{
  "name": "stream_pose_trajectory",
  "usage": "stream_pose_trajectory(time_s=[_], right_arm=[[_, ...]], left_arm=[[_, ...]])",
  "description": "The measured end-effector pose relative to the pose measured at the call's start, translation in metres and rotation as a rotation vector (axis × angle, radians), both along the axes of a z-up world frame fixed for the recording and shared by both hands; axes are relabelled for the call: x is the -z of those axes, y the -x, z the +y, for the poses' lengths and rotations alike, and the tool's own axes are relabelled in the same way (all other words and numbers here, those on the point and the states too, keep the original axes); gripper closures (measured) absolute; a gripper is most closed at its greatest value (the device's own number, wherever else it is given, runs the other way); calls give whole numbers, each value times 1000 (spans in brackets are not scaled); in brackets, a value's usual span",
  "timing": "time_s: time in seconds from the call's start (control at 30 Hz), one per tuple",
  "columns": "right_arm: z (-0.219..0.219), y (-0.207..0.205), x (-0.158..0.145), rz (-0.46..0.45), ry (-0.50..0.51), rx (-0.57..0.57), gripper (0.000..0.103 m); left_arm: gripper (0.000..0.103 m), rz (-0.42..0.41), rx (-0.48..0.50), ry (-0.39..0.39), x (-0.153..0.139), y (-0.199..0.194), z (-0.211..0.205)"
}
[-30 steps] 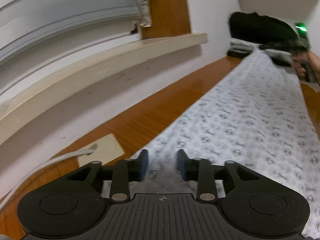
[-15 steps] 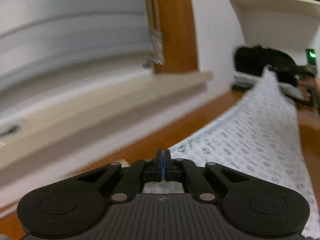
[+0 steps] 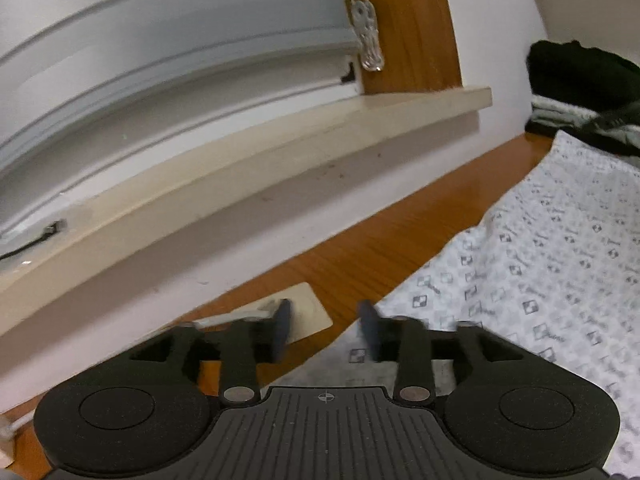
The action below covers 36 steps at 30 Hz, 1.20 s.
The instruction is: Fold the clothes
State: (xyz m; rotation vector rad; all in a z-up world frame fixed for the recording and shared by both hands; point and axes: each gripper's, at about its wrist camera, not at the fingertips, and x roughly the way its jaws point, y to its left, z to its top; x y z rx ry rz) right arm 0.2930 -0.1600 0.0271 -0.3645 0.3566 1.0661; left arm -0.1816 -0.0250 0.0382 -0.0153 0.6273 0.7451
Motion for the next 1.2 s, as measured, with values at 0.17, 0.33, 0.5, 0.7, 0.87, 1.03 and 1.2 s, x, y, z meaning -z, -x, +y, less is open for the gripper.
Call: stream_pose_trajectory(time_s=[0.17,0.33,0.5,0.7,0.87,1.03,1.2], right_arm=[[-15,19,13,76,65,-77,56],[-18,27,27,84,112,-85,56],[-24,11,29,157,88,-85,53],[-25,8,29,161,90,-109,52],[-25,7,29,162,90,-111,51],[-25,7,29,162,90,-111,51],[-27,8,29,158,93,-111,51]], left_arm=[[45,-1,26,28,-9,15,-16],[41,34,-4,40,1,37,-21],[35,37,-67,63,7,64,-17],[26,0,-118,97,7,92,-14],[25,-65,-203,92,-4,137,-11],[24,-80,-314,115,-2,191,2],[24,-102,-342,161,3,215,5]])
